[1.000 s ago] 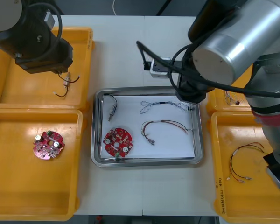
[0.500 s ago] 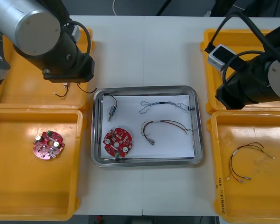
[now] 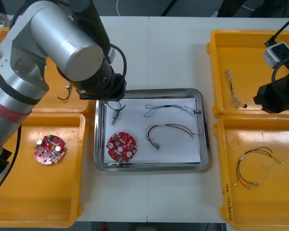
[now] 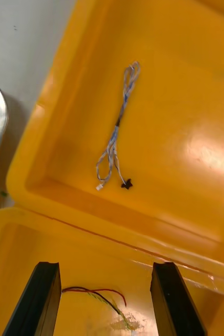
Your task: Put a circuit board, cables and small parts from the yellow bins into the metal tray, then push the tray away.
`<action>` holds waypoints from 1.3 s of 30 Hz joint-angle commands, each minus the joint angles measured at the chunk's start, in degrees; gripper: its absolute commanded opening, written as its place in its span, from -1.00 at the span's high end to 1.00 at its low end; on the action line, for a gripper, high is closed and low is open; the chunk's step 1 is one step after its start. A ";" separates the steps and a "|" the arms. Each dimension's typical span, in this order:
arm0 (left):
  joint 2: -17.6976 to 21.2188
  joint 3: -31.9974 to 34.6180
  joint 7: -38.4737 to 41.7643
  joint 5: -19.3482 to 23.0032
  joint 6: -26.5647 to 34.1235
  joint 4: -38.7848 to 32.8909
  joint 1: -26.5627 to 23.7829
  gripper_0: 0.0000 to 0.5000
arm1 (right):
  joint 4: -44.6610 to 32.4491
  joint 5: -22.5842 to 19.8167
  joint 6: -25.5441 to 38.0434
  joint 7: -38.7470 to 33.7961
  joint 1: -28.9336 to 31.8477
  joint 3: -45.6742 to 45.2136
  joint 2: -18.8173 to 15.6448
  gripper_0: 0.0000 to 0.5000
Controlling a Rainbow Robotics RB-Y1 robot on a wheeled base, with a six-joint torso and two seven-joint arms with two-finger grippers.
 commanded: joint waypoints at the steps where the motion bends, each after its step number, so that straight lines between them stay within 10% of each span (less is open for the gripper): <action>1: -2.47 -3.29 3.10 -1.73 -3.04 1.75 -2.91 1.00 | -2.23 -0.95 0.16 -2.16 3.73 -5.87 -1.49 -1.00; 37: -5.29 -15.85 4.86 -4.54 -14.73 10.72 -2.82 1.00 | -4.07 -3.41 0.16 -9.81 18.23 -13.16 0.44 -1.00; 38: -5.20 -15.85 4.95 -4.54 -14.73 10.72 -2.82 0.94 | -4.07 -3.41 0.16 -9.90 18.41 -13.16 0.62 -1.00; 39: -5.20 -15.85 4.95 -4.54 -14.82 10.72 -2.91 0.41 | -4.07 -3.41 0.16 -9.90 18.49 -13.25 0.62 -1.00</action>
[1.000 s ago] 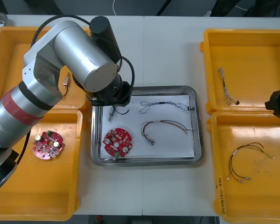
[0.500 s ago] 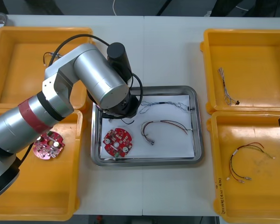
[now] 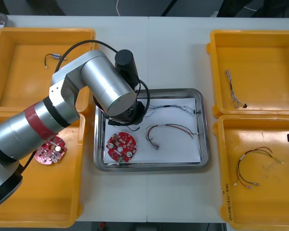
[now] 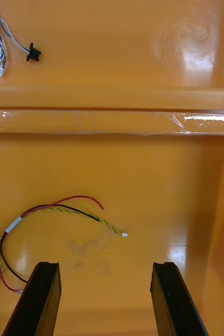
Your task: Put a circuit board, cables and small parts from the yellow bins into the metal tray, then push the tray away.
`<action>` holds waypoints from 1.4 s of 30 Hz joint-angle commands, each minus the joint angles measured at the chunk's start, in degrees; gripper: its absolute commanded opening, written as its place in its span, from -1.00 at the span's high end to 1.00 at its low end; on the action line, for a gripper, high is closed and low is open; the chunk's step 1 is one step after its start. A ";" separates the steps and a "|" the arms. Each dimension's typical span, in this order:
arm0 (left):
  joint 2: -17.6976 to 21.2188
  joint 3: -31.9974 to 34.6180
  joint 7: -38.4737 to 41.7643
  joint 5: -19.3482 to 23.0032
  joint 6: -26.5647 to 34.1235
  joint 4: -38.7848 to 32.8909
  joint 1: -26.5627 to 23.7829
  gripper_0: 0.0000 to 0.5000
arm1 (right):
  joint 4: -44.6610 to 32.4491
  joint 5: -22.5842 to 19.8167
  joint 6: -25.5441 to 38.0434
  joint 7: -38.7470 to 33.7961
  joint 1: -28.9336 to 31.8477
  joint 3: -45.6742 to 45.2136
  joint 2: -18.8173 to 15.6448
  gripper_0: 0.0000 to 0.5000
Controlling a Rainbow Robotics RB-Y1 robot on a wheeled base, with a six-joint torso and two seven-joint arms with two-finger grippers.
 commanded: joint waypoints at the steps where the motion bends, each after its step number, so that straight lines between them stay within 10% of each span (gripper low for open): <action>1: -1.46 -0.82 4.96 -0.69 -0.72 -0.55 -2.68 -0.02 | -2.11 -0.55 0.16 -1.55 1.66 -1.26 0.66 -1.00; 2: -1.46 -0.82 5.05 -0.78 -0.81 -0.64 -2.59 -0.83 | -2.11 -0.55 0.16 -1.64 1.74 -1.35 0.75 -1.00; 3: -1.46 -0.82 5.22 -0.87 -0.90 -0.64 -2.68 -1.00 | -2.19 -0.63 0.16 -1.73 1.83 -1.44 1.10 -1.00; 23: -0.59 1.56 6.37 -0.51 0.42 -3.54 -2.68 -1.00 | -2.46 -1.07 0.16 -3.05 2.45 -2.31 2.77 -1.00; 42: 7.94 17.64 3.64 7.48 18.62 -17.08 -1.54 -1.00 | -2.54 -1.34 0.16 -4.28 2.45 -1.96 2.42 -1.00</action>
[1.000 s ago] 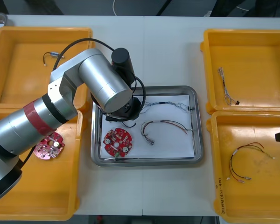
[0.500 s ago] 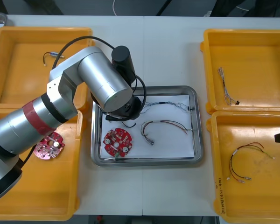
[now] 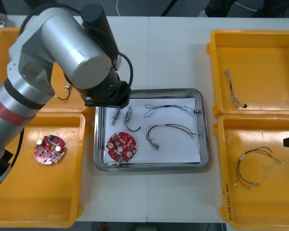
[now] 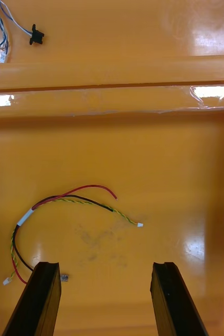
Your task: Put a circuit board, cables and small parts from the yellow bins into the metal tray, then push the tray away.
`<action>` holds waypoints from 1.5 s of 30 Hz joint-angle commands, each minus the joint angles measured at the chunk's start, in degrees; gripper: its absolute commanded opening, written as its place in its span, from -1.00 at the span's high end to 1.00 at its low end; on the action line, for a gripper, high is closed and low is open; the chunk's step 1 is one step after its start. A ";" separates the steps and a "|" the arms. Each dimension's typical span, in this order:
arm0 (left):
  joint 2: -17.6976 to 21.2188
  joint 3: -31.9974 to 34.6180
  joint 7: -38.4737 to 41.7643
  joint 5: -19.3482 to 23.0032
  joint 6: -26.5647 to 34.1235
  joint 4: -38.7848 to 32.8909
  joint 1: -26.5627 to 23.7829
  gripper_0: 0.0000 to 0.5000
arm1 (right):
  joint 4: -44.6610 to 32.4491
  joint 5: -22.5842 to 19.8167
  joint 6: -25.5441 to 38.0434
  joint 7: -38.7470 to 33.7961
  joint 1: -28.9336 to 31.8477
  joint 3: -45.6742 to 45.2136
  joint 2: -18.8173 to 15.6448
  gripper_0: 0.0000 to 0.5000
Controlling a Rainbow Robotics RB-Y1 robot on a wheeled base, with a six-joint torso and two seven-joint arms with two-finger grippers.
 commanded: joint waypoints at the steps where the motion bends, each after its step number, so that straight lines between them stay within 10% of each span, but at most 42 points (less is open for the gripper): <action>1: 4.02 5.38 2.28 1.99 3.49 -4.51 -1.16 -1.00 | -2.13 -0.52 0.16 -2.24 0.93 -1.29 0.37 -1.00; 26: 18.09 31.30 -12.83 14.03 8.02 -13.29 15.80 -1.00 | -6.00 -14.76 0.16 -3.12 -7.15 9.25 -4.55 -1.00; 45: 22.83 46.86 -19.78 16.75 8.02 -16.37 29.77 -1.00 | -6.00 -13.61 0.16 -5.40 -19.90 32.72 -3.76 -1.00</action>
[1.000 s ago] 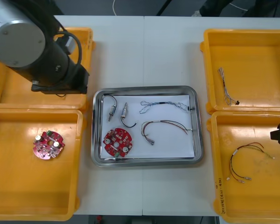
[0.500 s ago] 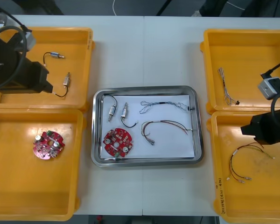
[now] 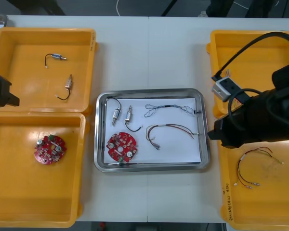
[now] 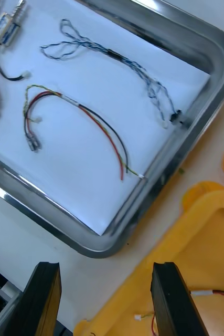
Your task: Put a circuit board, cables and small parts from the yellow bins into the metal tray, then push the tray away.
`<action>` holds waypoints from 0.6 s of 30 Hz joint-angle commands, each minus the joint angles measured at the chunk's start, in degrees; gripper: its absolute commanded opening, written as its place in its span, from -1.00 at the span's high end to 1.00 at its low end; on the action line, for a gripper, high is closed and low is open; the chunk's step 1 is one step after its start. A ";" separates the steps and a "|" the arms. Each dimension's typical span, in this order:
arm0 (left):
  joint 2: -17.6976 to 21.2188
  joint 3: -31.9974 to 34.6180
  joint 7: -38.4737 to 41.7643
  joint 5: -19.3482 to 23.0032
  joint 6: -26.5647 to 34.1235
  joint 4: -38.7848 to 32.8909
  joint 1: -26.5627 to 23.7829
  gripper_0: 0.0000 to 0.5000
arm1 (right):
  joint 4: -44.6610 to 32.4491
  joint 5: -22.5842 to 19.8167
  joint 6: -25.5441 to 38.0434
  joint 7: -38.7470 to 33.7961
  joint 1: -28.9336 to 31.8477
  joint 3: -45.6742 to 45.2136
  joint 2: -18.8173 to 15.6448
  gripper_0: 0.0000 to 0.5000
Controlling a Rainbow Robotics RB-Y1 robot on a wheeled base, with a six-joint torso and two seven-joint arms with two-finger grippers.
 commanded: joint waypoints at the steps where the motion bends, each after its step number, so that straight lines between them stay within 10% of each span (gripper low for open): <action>1: 2.95 4.85 -7.94 0.98 0.38 -2.50 3.58 -1.00 | -1.85 1.71 0.16 -2.48 -5.18 7.39 -0.70 -1.00; 18: 3.56 6.08 -11.63 1.77 0.38 -4.17 7.53 -1.00 | -1.85 8.74 0.16 3.85 -15.29 31.82 0.00 -1.00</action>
